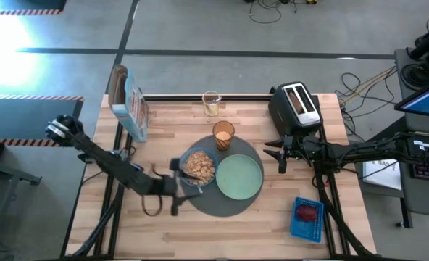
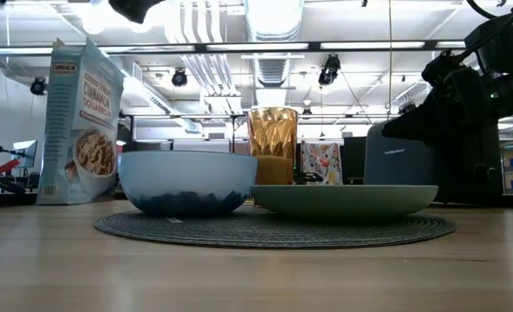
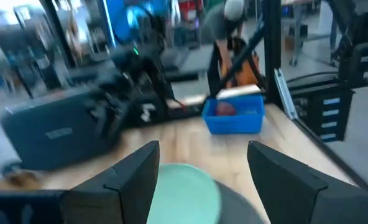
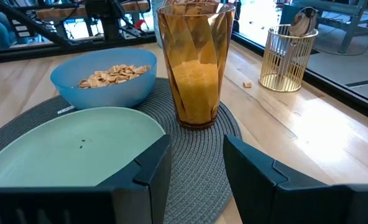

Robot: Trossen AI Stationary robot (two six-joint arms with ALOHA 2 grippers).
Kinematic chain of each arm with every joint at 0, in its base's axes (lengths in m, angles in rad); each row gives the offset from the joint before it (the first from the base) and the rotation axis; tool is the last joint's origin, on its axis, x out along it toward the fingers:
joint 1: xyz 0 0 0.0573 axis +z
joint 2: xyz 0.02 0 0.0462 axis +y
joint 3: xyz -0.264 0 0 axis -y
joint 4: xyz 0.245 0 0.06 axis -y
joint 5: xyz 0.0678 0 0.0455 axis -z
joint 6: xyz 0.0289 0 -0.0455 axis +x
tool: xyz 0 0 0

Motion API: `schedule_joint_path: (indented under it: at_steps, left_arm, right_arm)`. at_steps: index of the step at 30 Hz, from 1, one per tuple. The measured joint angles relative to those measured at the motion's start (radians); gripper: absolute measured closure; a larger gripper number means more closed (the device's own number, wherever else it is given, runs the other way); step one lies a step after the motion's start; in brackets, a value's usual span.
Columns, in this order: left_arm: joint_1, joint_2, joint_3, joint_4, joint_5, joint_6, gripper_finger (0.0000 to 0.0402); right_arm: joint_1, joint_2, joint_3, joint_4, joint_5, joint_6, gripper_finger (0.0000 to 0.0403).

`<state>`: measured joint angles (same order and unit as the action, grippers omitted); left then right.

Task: Arrange a breakfast setting
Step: Put the toasted bread on the green plate

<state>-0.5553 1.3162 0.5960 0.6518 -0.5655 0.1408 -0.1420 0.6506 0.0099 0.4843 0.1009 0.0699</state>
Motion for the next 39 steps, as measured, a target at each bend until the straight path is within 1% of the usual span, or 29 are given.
schedule_joint_path:
  at_steps: [3, 5, 8, 10, 13, 14, 16, 19, 22, 26, 29, 32, 35, 39]
  left_arm:
    - [0.0, -0.089, -0.139, 0.137, 0.003, 0.125, 0.0174]
    - [0.0, -0.14, -0.21, 0.195, 0.002, 0.167, 0.0174]
    - [0.007, -0.186, -0.28, 0.214, -0.019, 0.147, 0.0174]
    - [0.011, -0.2, -0.311, 0.226, -0.041, 0.113, 0.0174]
    - [0.015, -0.216, -0.347, 0.243, -0.049, 0.064, 0.0174]
    - [0.015, -0.22, -0.354, 0.25, -0.059, 0.044, 0.0174]
    - [0.013, -0.229, -0.359, 0.255, -0.113, -0.007, 0.0174]
    - [0.019, -0.243, -0.36, 0.256, -0.191, -0.018, 0.0174]
    - [0.019, -0.262, -0.364, 0.254, -0.174, 0.028, 0.0174]
    - [0.021, -0.285, -0.367, 0.255, -0.159, 0.045, 0.0174]
    - [0.021, -0.302, -0.377, 0.254, -0.186, 0.061, 0.0174]
    - [0.021, -0.307, -0.391, 0.25, -0.231, 0.016, 0.0174]
    - [0.021, -0.306, -0.403, 0.249, -0.238, -0.004, 0.0174]
    - [0.021, -0.32, -0.404, 0.251, -0.238, 0.023, 0.0174]
  right_arm:
    - [0.0, 0.0, 0.0, 0.0, 0.0, -0.001, 0.0268]
    - [0.0, 0.0, 0.0, 0.0, 0.0, 0.0, 0.0268]
    - [0.0, 0.0, 0.0, 0.0, 0.0, -0.001, 0.0268]
    - [0.0, 0.0, 0.0, 0.0, 0.0, 0.0, 0.0268]
    - [0.0, 0.0, 0.0, 0.0, 0.0, -0.001, 0.0268]
    - [0.0, 0.0, 0.0, 0.0, 0.0, 0.0, 0.0268]
    - [0.0, 0.0, 0.0, 0.0, 0.0, 0.0, 0.0268]
    - [0.0, 0.0, 0.0, 0.0, 0.0, 0.0, 0.0268]
    - [0.0, 0.0, 0.0, 0.0, 0.0, -0.001, 0.0268]
    - [0.0, 0.0, 0.0, 0.0, 0.0, 0.0, 0.0268]
    - [0.0, 0.0, 0.0, 0.0, 0.0, 0.0, 0.0268]
    - [0.0, 0.0, 0.0, 0.0, 0.0, -0.001, 0.0268]
    - [0.0, 0.0, 0.0, 0.0, 0.0, 0.0, 0.0268]
    - [0.0, 0.0, 0.0, 0.0, 0.0, 0.0, 0.0268]
